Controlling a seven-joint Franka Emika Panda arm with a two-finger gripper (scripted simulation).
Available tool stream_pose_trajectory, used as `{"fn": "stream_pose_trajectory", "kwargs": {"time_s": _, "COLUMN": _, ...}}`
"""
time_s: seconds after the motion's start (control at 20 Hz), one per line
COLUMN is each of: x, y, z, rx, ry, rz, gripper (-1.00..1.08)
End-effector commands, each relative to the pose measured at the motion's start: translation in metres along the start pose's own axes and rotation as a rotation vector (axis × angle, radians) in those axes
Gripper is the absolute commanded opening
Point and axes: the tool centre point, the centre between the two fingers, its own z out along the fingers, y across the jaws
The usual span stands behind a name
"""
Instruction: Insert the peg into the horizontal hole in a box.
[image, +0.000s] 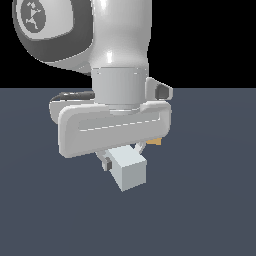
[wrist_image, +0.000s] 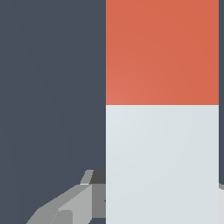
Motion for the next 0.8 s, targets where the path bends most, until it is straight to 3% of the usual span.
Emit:
{"fn": "stream_pose_trajectory", "kwargs": {"time_s": 0.0, "x": 0.007, "y": -0.002, "z": -0.008, "rx": -0.004, "ry": -0.002, "rz": 0.068, "gripper": -1.00}}
{"fn": "stream_pose_trajectory", "kwargs": {"time_s": 0.75, "x": 0.050, "y": -0.011, "z": -0.043, "rx": -0.004, "ry": -0.001, "rz": 0.432, "gripper": -1.00}}
